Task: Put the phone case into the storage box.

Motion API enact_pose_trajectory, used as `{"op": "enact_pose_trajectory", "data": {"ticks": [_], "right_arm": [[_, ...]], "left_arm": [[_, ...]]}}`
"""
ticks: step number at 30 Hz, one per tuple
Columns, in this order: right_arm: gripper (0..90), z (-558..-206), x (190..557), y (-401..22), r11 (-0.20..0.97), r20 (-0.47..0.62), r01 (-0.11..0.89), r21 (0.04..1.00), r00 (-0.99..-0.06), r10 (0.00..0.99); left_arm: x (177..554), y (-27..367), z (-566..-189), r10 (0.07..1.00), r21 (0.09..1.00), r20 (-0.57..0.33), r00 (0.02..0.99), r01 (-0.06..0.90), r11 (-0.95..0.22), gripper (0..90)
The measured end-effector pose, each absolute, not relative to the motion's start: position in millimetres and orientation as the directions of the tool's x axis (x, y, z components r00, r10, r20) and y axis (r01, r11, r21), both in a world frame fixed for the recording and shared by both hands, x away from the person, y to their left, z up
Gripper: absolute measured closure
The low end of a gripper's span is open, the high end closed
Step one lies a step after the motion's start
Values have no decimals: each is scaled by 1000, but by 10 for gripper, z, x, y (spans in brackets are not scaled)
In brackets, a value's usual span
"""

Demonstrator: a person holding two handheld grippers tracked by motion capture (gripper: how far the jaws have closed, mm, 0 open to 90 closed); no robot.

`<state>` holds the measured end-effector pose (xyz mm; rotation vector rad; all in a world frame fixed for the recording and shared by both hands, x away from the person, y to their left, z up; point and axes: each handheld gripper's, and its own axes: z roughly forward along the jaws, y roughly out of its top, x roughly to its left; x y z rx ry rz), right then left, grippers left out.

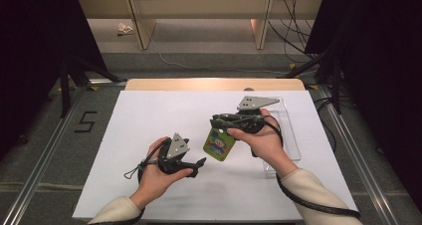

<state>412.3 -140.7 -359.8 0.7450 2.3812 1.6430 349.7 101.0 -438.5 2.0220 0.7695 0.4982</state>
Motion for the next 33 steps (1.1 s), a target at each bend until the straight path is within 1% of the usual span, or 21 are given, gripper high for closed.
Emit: {"op": "enact_pose_trajectory", "data": {"ticks": [4, 13, 24, 29, 33], "right_arm": [[776, -3591, 4121, -1398, 303, 141, 304, 903, -877, 459], [776, -3564, 4110, -1377, 415, 72, 254, 874, -911, 406], [775, -3558, 4104, -1371, 452, 61, 248, 857, -920, 388], [775, -3559, 4101, -1367, 478, 56, 238, 846, -930, 364], [775, -3562, 4098, -1360, 489, 54, 228, 842, -938, 343]], "left_arm": [[3506, 1021, -4391, 686, 849, 47, 726, 333, -411, 174], [3509, 1021, -4394, 684, 848, 43, 729, 334, -410, 179], [3515, 1023, -4402, 685, 847, 37, 728, 341, -408, 191], [3515, 1017, -4404, 675, 845, 33, 737, 339, -412, 195], [3515, 1003, -4414, 658, 838, 24, 753, 344, -424, 219]]}}
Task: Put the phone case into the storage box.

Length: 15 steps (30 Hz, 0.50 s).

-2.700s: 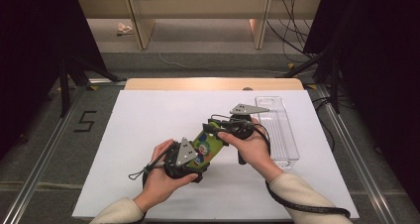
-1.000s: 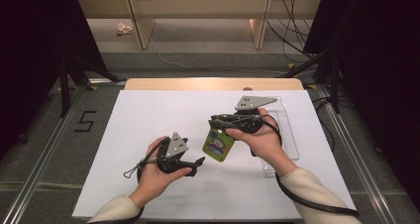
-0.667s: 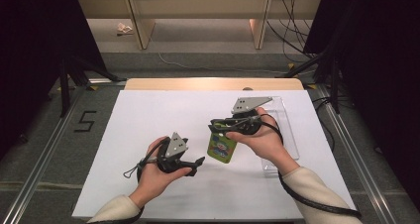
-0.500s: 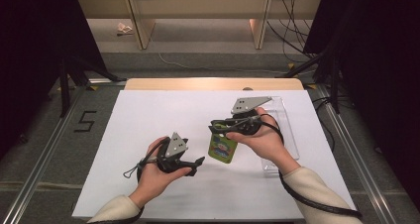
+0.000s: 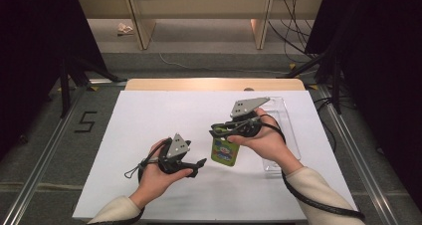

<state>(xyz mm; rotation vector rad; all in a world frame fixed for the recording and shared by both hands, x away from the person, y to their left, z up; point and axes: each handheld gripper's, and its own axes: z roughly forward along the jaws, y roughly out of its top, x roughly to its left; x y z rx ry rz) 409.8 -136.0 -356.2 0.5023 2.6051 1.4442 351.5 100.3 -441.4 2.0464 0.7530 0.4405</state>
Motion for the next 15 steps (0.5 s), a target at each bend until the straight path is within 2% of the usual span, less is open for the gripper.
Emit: {"op": "enact_pose_trajectory", "data": {"ticks": [15], "right_arm": [[775, -3556, 4063, -1315, 503, 58, 213, 838, -950, 306]], "left_arm": [[3529, 979, -4455, 611, 827, 14, 792, 334, -452, 232]]}}
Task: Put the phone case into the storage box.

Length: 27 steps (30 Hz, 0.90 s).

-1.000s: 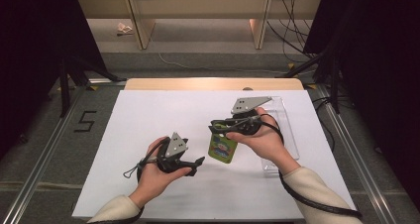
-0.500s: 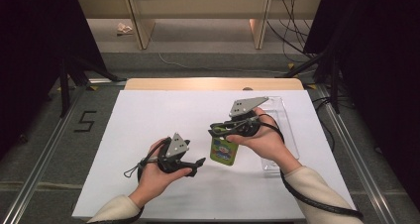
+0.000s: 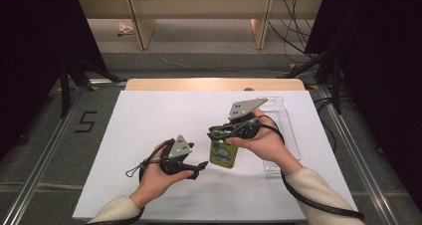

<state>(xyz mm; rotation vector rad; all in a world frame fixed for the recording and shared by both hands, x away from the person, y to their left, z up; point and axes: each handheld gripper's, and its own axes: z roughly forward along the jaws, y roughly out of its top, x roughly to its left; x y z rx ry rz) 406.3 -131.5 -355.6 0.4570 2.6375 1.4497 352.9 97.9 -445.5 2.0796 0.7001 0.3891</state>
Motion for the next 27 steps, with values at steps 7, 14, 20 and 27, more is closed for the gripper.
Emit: {"op": "enact_pose_trajectory", "data": {"ticks": [7, 14, 20, 27], "right_arm": [[775, -3531, 4021, -1271, 503, 64, 199, 841, -960, 274], [775, -3514, 3974, -1221, 504, 73, 191, 843, -967, 244], [775, -3520, 3957, -1193, 502, 83, 187, 844, -971, 223], [775, -3520, 3947, -1183, 502, 94, 192, 843, -972, 213]], "left_arm": [[3532, 960, -4480, 598, 821, 19, 801, 329, -467, 223], [3547, 955, -4516, 575, 810, 15, 818, 327, -487, 225], [3533, 927, -4527, 542, 814, 20, 840, 301, -497, 253], [3535, 915, -4541, 519, 821, 28, 855, 277, -499, 290]]}}
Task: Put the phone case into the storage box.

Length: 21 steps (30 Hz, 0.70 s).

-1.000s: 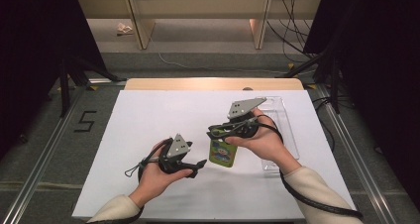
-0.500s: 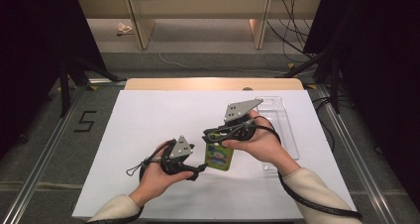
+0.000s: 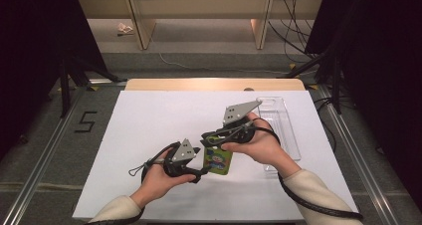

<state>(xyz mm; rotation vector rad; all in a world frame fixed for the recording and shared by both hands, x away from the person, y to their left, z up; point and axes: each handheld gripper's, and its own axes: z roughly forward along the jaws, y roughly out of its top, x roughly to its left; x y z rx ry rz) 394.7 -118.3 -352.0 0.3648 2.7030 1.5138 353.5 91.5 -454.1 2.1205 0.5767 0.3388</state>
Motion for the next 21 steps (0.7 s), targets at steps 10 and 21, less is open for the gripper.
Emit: {"op": "enact_pose_trajectory", "data": {"ticks": [10, 21], "right_arm": [[775, -3526, 3939, -1167, 499, 100, 192, 845, -974, 204], [775, -3522, 3942, -1173, 487, 114, 200, 850, -973, 200]], "left_arm": [[3513, 873, -4543, 477, 817, -8, 879, 281, -504, 382], [3508, 868, -4526, 438, 823, -49, 898, 285, -491, 532]]}}
